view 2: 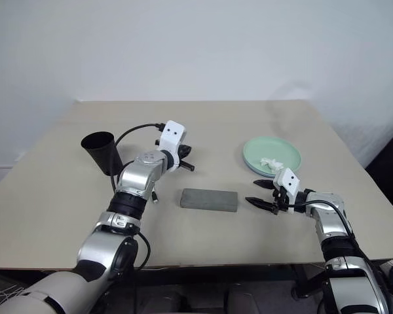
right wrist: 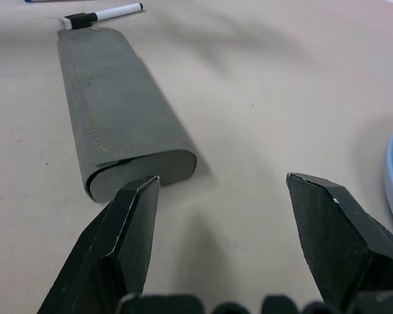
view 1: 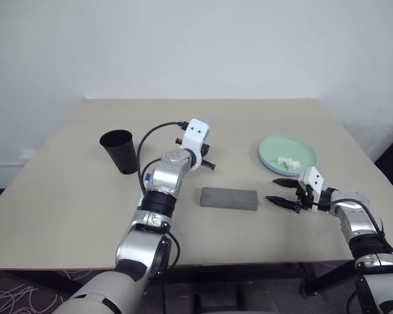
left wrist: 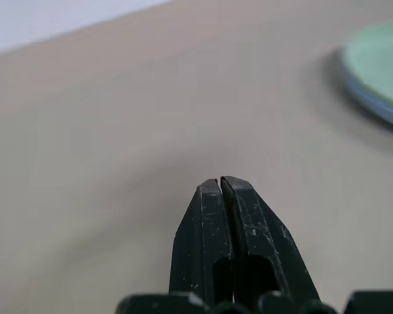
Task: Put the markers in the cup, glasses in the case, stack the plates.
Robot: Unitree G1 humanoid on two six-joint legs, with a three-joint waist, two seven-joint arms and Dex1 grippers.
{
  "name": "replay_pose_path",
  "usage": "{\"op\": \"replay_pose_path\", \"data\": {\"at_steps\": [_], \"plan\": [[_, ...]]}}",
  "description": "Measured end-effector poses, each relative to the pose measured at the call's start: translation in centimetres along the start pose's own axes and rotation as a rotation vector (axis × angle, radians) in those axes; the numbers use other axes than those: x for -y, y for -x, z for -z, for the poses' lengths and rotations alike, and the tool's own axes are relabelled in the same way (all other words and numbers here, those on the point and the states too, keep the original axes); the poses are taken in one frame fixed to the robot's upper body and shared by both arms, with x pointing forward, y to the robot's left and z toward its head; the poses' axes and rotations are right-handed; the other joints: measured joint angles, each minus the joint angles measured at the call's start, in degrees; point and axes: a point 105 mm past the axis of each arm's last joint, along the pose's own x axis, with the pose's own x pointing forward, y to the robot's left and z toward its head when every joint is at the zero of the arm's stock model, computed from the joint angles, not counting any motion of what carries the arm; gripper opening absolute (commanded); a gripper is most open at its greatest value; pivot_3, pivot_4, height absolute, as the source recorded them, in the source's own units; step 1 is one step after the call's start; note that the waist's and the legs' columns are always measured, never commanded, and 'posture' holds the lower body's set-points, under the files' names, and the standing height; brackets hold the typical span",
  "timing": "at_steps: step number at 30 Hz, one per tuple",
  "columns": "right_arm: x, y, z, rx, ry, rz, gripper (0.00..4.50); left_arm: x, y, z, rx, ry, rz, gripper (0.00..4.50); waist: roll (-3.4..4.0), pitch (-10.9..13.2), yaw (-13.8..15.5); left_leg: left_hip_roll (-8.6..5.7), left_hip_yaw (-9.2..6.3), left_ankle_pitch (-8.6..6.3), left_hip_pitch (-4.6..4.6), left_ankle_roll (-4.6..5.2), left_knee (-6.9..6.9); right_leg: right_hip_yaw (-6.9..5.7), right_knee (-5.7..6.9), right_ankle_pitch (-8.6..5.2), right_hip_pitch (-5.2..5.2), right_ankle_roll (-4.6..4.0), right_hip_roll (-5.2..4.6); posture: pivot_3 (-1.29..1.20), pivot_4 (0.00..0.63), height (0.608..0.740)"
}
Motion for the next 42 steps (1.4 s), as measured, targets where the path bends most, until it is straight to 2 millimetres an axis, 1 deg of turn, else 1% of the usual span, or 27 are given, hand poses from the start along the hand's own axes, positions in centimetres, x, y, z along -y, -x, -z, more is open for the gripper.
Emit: {"op": "replay_pose_path", "data": {"at_steps": [3,7,11,14,17,23,27,33,40,41,42], "plan": [[-0.1,0.0,-0.3,0.002,-0.008,-0.017,3.36,-0.5,0.9,0.3,-0.023,0.078,-0.105,0.02,0.00,0.0,0.0,-0.02,0.00,0.00,0.00,-0.01,0.00,0.00,0.00,0.01,0.00,-0.01,0.00,0.00,0.000,0.732],[0.0,-0.1,-0.5,0.003,-0.011,-0.020,3.36,-1.2,1.9,0.8,-0.067,0.103,-0.232,0.02,0.00,0.0,0.0,-0.09,0.02,0.00,0.03,-0.03,0.00,-0.01,0.00,0.01,0.03,-0.02,0.01,0.00,0.000,0.732],[0.0,-0.1,-0.6,0.005,-0.009,-0.020,3.36,-1.8,2.4,2.8,-0.180,0.086,-0.343,0.02,0.00,0.0,0.0,-0.22,0.02,0.02,0.03,-0.06,0.00,-0.03,0.00,0.03,0.02,-0.05,0.05,0.00,0.000,0.732],[0.0,-0.2,-0.7,0.007,-0.008,-0.022,3.36,-1.7,2.6,4.3,-0.269,0.141,-0.375,0.02,-0.01,0.0,0.0,-0.19,0.02,0.02,0.03,-0.07,-0.02,-0.04,-0.01,0.02,0.01,-0.05,0.05,0.00,0.000,0.732],[0.0,-0.2,-0.7,0.007,-0.009,-0.022,3.36,-2.5,3.0,5.3,-0.311,0.197,-0.408,0.60,-0.01,0.0,-0.2,-0.22,0.03,0.05,0.04,-0.14,-0.06,-0.08,-0.02,-0.01,-0.01,0.00,0.08,0.00,0.000,0.732],[0.0,-0.3,-0.7,0.009,-0.009,-0.023,3.36,-2.9,3.3,5.6,-0.335,0.201,-0.436,2.55,-0.02,0.0,0.0,-0.34,0.02,0.06,0.03,-0.18,-0.07,-0.09,-0.04,0.04,0.00,-0.07,0.04,0.00,0.000,0.732],[0.0,-0.3,-0.7,0.009,-0.008,-0.022,3.36,-3.2,3.6,5.9,-0.364,0.190,-0.487,2.55,-0.02,0.0,0.0,-0.35,0.00,0.06,0.04,-0.19,-0.09,-0.09,-0.04,0.05,0.00,-0.09,0.04,0.00,0.000,0.732],[0.0,-0.3,-0.7,0.010,-0.004,-0.021,3.36,-3.9,4.1,6.5,-0.403,0.222,-0.531,2.55,-0.02,0.0,0.0,-0.33,0.00,-0.01,0.05,-0.36,-0.11,-0.10,-0.03,0.04,-0.02,-0.08,0.05,0.00,0.000,0.732],[0.0,-0.3,-0.7,0.010,-0.001,-0.021,3.36,-3.9,4.3,6.9,-0.441,0.223,-0.550,2.55,-0.02,0.0,0.0,-0.36,0.00,-0.01,0.04,-0.35,-0.12,-0.10,-0.04,0.04,-0.02,-0.08,0.04,0.00,0.000,0.732],[0.0,-0.3,-0.7,0.010,-0.001,-0.021,3.36,-3.9,4.3,7.0,-0.448,0.229,-0.553,2.19,-0.02,0.0,0.0,-0.36,0.00,-0.01,0.04,-0.35,-0.12,-0.10,-0.04,0.04,-0.02,-0.08,0.04,0.00,0.000,0.732],[0.0,-0.3,-0.7,0.010,-0.001,-0.021,3.36,-4.0,4.3,7.2,-0.454,0.234,-0.554,2.01,-0.02,0.0,0.0,-0.36,0.00,-0.01,0.05,-0.35,-0.13,-0.10,-0.04,0.04,-0.02,-0.08,0.04,0.00,0.000,0.732]]}}
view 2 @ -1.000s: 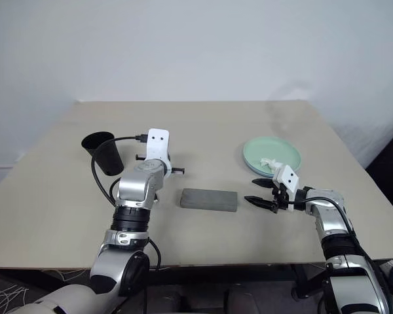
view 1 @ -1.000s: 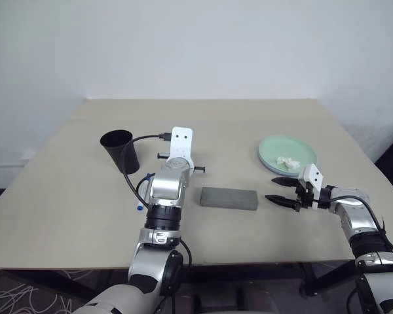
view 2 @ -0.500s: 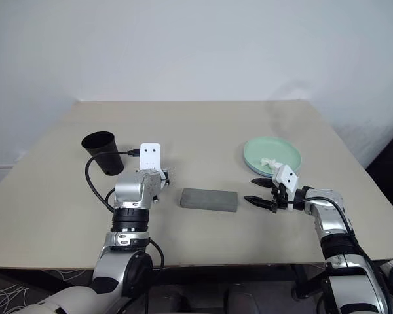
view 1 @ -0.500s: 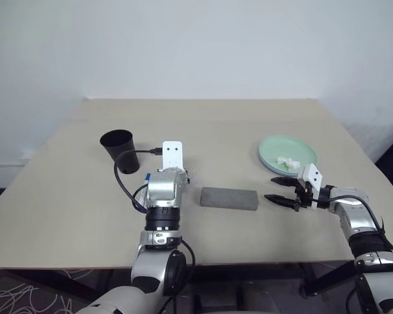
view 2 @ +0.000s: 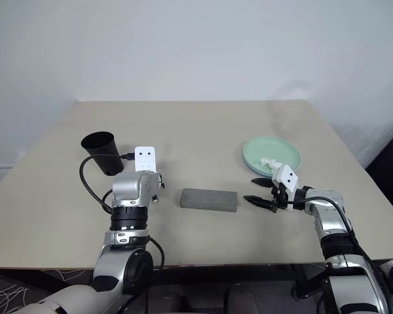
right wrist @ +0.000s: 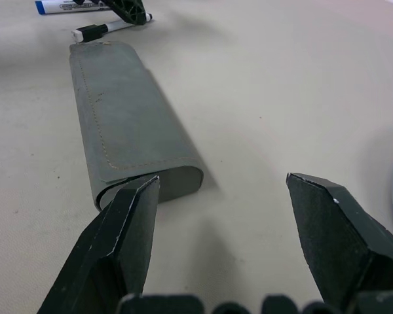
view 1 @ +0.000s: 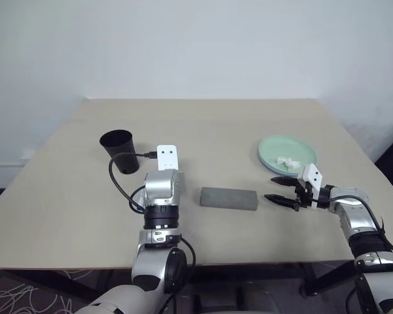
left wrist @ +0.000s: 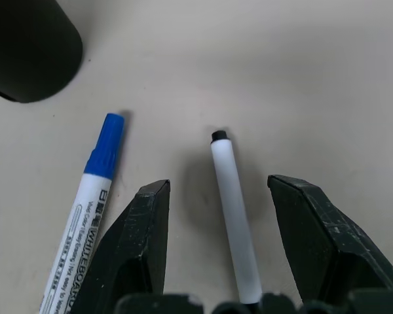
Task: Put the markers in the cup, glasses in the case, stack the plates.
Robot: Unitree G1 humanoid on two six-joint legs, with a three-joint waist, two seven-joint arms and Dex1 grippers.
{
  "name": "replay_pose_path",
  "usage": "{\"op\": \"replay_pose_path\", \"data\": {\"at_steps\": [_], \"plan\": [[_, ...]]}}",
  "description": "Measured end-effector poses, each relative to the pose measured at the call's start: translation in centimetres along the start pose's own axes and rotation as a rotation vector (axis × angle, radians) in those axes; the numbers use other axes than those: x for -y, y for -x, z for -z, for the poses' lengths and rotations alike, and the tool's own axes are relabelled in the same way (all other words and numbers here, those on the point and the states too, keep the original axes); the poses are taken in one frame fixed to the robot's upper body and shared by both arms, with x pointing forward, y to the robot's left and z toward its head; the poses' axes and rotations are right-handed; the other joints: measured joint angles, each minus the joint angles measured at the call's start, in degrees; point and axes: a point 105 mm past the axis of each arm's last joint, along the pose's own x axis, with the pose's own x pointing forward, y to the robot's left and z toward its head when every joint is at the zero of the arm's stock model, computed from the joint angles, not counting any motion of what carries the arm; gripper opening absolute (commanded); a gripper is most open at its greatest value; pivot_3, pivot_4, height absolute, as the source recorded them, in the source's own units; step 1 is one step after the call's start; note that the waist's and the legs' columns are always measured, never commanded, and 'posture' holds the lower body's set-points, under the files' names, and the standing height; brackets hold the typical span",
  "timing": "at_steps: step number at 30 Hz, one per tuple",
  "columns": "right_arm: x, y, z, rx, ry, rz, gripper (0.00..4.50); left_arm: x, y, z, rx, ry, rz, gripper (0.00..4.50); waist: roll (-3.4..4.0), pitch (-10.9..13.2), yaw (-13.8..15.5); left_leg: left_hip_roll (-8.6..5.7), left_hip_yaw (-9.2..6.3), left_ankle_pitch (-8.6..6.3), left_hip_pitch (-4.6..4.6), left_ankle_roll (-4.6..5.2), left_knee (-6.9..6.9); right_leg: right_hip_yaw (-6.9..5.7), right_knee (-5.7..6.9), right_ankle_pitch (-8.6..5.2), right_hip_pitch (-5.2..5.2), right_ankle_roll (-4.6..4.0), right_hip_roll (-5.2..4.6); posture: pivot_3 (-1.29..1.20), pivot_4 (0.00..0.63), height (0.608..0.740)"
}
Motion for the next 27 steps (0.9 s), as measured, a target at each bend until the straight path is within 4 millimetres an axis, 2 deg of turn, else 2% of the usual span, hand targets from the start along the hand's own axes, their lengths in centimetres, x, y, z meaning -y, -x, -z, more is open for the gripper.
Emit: {"op": "replay_pose_path", "data": {"at_steps": [6,12,17,21,22,27], "plan": [[0.1,0.0,0.1,-0.001,-0.001,0.006,3.36,0.1,-0.3,0.2,-0.030,0.038,0.024,0.02,0.00,0.0,0.0,0.00,0.02,-0.03,0.02,-0.06,-0.01,0.01,0.00,-0.04,0.00,0.06,0.00,0.00,0.000,0.732],[0.1,0.0,0.0,0.000,0.002,0.009,3.36,0.1,-0.3,0.2,-0.028,0.052,0.023,0.02,0.00,0.0,0.0,0.00,0.02,0.00,0.03,-0.10,-0.02,0.01,0.00,-0.09,0.01,0.14,0.01,0.00,0.000,0.732],[0.1,0.0,0.0,-0.001,0.002,0.009,3.36,0.9,-0.1,-0.5,0.013,0.047,0.077,0.02,-0.01,0.0,0.0,-0.01,0.00,0.01,0.01,-0.12,-0.02,-0.01,0.00,-0.09,0.01,0.15,0.00,0.00,0.000,0.732],[0.1,0.0,-0.1,0.001,0.006,0.008,3.36,2.8,1.0,-3.7,0.228,-0.013,0.179,0.02,-0.03,0.0,0.0,-0.08,0.01,0.01,-0.04,-0.14,-0.02,0.01,-0.05,0.01,-0.01,-0.03,-0.04,0.00,0.000,0.732],[0.2,-0.1,-0.1,0.002,0.008,0.008,3.36,2.9,1.5,-5.2,0.328,-0.045,0.188,0.02,-0.02,0.0,0.0,-0.08,0.02,0.01,-0.02,-0.14,-0.04,0.03,-0.05,0.02,-0.02,-0.05,-0.03,0.00,0.000,0.732],[0.2,-0.1,-0.1,-0.002,0.007,0.009,3.36,1.1,3.3,-10.1,0.677,-0.140,0.132,0.02,-0.01,0.0,-0.2,0.02,0.02,0.08,0.05,-0.27,-0.18,0.00,-0.02,0.04,-0.04,-0.11,0.05,0.00,0.000,0.732]]}}
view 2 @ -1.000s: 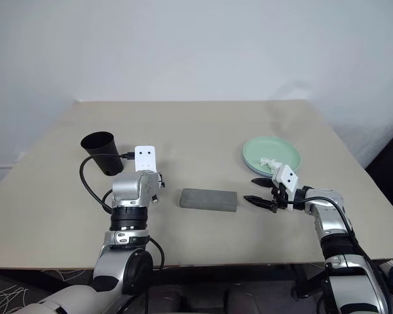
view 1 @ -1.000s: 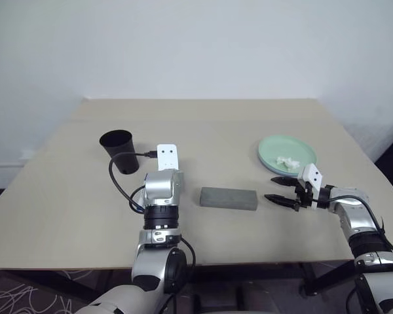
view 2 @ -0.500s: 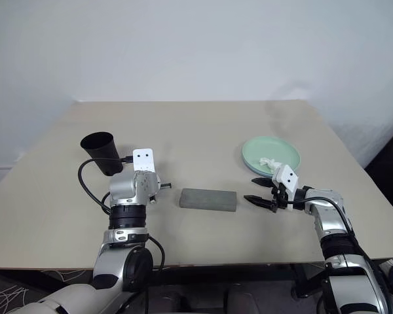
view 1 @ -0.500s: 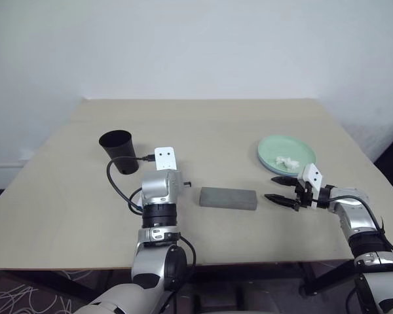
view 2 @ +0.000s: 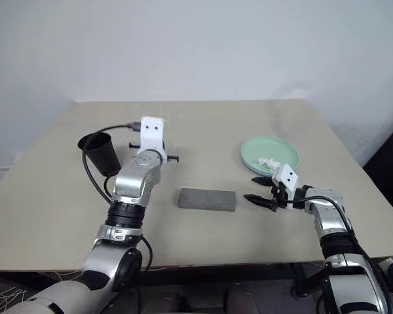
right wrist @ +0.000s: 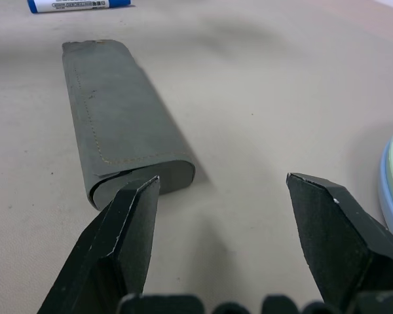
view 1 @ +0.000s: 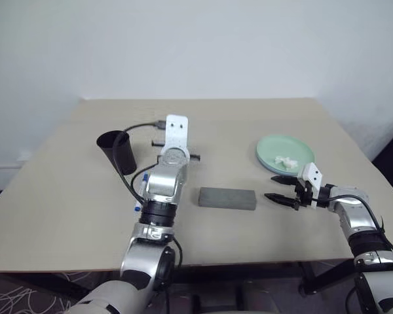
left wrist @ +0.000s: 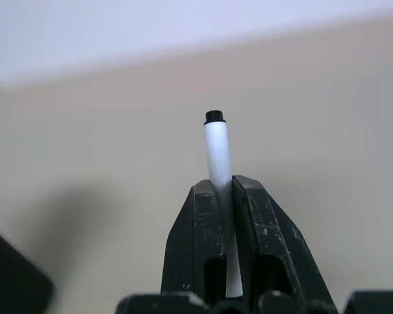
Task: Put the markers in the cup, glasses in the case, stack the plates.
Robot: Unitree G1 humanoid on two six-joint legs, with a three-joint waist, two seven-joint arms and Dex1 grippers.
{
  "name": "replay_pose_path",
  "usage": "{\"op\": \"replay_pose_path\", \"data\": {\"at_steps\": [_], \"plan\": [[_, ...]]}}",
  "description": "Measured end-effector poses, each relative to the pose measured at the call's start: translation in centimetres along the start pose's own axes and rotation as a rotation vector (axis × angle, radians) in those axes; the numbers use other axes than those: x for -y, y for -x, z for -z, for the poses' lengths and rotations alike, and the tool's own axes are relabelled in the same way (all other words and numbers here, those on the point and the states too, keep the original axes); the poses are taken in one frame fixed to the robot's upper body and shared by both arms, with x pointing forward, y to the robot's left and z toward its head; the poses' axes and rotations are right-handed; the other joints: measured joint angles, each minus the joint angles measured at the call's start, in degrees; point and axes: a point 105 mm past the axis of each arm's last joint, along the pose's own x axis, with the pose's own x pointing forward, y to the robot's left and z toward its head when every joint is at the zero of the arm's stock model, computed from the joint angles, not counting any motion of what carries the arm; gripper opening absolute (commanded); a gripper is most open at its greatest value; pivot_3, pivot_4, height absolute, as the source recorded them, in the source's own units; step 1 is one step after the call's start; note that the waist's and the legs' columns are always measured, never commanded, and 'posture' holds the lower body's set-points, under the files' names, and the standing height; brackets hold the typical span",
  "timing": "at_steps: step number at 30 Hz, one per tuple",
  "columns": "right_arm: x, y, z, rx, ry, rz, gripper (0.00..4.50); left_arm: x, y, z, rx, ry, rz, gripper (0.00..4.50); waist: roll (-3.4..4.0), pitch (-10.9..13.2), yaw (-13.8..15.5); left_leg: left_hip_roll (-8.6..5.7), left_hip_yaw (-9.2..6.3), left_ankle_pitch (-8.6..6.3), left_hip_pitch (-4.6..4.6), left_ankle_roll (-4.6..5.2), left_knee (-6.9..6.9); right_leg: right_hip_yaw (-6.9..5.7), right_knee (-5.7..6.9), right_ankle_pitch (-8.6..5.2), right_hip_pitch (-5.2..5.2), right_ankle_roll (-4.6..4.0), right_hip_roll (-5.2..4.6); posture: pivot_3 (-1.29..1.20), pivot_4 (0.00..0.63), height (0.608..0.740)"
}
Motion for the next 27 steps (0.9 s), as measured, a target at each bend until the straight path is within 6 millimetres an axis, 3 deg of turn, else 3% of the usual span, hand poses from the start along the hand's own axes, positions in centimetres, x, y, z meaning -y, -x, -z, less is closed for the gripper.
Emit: {"op": "replay_pose_path", "data": {"at_steps": [4,12,18,27], "plan": [[0.1,0.0,-0.1,0.000,0.003,0.000,3.36,-2.6,-0.4,-1.8,0.159,-0.053,-0.085,0.02,0.00,0.0,0.1,-0.02,0.01,0.12,-0.01,0.20,0.01,0.02,-0.02,0.01,0.01,0.00,-0.06,0.00,0.000,0.732],[0.1,-0.1,-0.2,0.007,0.002,-0.001,3.36,-7.9,-0.6,-2.5,0.264,-0.134,-0.353,0.02,0.00,0.0,0.2,0.00,-0.04,0.11,-0.04,0.21,0.01,-0.06,-0.02,0.02,0.00,0.01,-0.08,0.00,0.000,0.732],[0.2,-0.1,-1.0,0.074,-0.098,-0.004,3.36,-9.8,-0.7,-3.3,0.312,-0.150,-0.431,0.02,0.00,0.0,0.3,0.17,-0.01,0.11,-0.05,0.21,0.01,-0.09,-0.02,0.04,0.01,0.00,-0.11,0.00,0.000,0.732],[0.4,0.3,-3.1,0.168,-0.155,-0.015,3.36,-11.4,-1.2,-1.7,0.272,-0.162,-0.480,0.02,-0.01,0.0,0.3,0.17,0.00,0.10,-0.06,0.18,0.01,-0.17,-0.01,0.04,-0.01,0.00,-0.08,0.00,0.000,0.732]]}}
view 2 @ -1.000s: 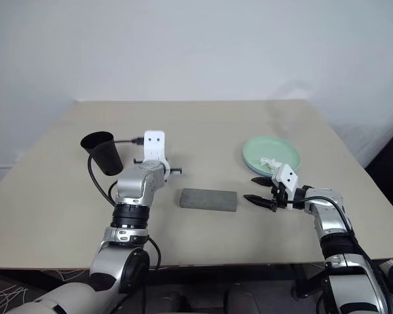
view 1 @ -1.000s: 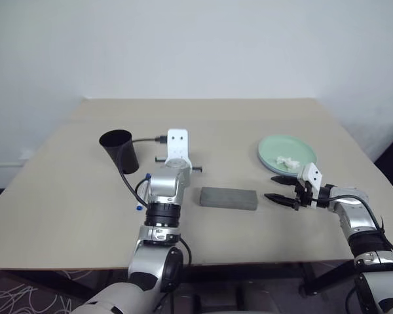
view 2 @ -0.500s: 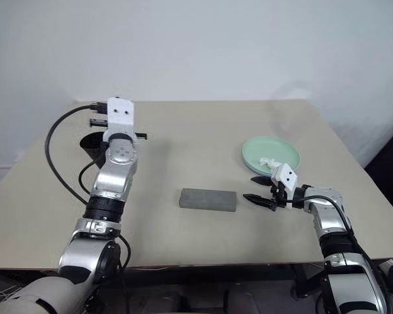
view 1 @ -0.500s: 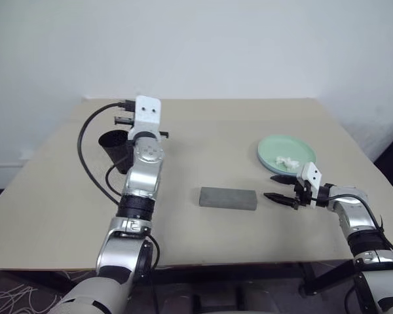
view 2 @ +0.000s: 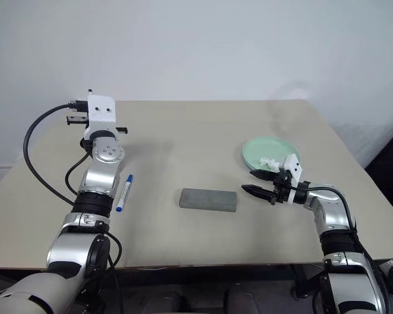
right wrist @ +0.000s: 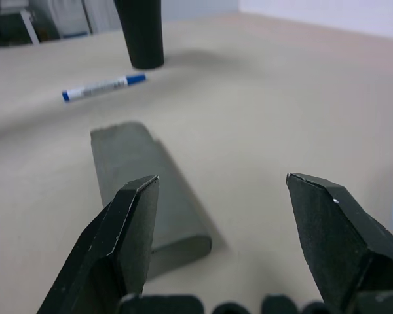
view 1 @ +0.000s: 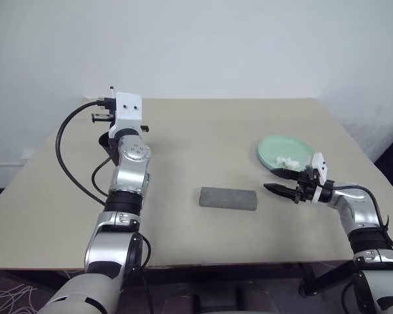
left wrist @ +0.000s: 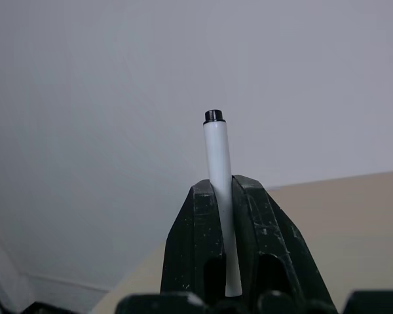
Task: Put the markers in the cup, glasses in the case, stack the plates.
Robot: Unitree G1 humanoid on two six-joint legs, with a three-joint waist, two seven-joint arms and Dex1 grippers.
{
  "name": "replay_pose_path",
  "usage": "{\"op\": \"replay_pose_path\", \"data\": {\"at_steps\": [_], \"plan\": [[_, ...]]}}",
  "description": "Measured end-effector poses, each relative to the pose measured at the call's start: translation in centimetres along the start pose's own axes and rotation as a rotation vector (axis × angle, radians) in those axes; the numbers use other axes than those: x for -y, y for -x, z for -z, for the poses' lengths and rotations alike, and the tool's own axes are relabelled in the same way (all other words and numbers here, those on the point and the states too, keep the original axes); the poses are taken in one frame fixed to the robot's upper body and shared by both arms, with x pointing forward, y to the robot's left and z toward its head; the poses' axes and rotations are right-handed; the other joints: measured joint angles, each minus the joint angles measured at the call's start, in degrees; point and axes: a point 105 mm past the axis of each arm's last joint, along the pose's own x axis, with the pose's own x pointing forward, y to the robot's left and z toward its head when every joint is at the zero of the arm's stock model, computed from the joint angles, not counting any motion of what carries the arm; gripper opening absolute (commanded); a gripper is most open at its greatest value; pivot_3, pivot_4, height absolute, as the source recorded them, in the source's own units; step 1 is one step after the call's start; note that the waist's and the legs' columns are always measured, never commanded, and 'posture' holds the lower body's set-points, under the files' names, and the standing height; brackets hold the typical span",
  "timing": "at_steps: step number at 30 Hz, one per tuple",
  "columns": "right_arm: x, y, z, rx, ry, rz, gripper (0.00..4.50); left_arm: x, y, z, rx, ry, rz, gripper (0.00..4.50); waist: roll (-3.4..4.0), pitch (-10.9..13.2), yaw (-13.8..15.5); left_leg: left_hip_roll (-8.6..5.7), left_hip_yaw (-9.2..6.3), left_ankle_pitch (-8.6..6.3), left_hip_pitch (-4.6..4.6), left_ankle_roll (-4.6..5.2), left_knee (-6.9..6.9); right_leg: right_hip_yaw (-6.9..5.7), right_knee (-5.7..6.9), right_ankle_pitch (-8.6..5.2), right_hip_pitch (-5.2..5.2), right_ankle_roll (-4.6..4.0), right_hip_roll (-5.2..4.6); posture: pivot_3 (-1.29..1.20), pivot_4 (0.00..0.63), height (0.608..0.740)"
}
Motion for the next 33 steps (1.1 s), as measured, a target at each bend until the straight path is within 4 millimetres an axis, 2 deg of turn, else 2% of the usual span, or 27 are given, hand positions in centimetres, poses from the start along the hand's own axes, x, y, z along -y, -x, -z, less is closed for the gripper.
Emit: {"op": "replay_pose_path", "data": {"at_steps": [9,18,33], "plan": [[0.0,-0.5,-0.6,0.060,-0.004,0.013,3.36,-0.4,-0.1,0.9,-0.029,0.002,-0.030,0.02,0.00,0.0,0.0,-0.03,0.01,-0.07,-0.01,-0.12,0.00,-0.02,0.00,0.00,0.00,0.00,0.00,0.00,0.000,0.732],[-0.3,-1.1,-3.5,0.132,0.091,-0.007,3.36,-0.5,-0.3,2.2,-0.061,-0.026,-0.031,0.02,0.00,0.0,0.0,-0.03,0.02,-0.11,-0.02,-0.20,0.00,-0.06,0.00,0.01,-0.03,0.00,0.02,0.00,0.000,0.732],[-0.8,-1.4,-4.6,0.136,0.120,-0.041,3.36,-0.3,-0.5,2.8,-0.067,-0.036,-0.022,0.02,0.00,0.0,0.0,-0.02,0.02,-0.11,-0.03,-0.21,0.00,-0.07,0.00,0.02,-0.04,-0.02,-0.01,0.00,0.000,0.732]]}}
